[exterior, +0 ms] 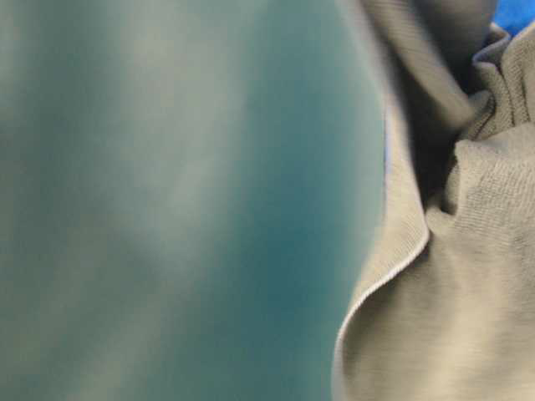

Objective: Fold a large towel.
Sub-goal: 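Lift the towel with both grippers and stretch it apart, shaking it open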

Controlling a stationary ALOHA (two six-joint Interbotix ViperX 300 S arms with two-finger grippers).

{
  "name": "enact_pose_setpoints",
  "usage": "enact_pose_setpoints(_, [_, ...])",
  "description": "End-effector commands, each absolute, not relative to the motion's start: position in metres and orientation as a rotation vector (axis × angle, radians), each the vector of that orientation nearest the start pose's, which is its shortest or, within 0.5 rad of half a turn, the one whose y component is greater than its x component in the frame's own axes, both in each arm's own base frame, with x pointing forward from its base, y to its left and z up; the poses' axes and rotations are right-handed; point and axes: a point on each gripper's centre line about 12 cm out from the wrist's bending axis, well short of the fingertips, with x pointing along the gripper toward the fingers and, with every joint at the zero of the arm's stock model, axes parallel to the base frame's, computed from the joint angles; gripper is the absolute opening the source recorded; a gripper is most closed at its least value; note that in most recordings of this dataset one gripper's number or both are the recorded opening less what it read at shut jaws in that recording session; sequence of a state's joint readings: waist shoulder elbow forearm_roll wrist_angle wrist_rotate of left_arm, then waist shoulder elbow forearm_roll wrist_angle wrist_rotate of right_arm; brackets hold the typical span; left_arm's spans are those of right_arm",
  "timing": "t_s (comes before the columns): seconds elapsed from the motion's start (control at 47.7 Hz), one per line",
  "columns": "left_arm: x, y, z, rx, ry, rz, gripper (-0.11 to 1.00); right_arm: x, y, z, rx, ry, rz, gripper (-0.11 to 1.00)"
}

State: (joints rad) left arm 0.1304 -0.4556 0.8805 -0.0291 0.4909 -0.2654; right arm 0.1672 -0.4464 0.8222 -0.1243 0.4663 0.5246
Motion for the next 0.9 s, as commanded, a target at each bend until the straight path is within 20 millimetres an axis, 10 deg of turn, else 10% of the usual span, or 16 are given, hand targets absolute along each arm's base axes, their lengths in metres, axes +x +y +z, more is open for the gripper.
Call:
enact_pose_setpoints(0.0, [0.260,0.039,0.255,-0.284,0.787,0.225,0.01,0.273,0.036,0.268,0.244,0.723,-0.054,0.01])
enact_pose_setpoints(0.168, [0.243,0.051,0.318,-0.172,0.648,0.226,0.01,0.252,0.017,0.318,0.158,0.591,-0.102,0.01])
enact_pose_setpoints(0.587, [0.230,0.130,0.425,0.045,0.483,0.457,0.01,0.192,-0.115,0.392,0.077,0.579,-0.787,0.01])
enact_pose_setpoints(0.88, [0.222,0.104,0.465,-0.044,0.644,0.373,0.01,0.187,-0.090,0.458,0.173,0.499,-0.700,0.01])
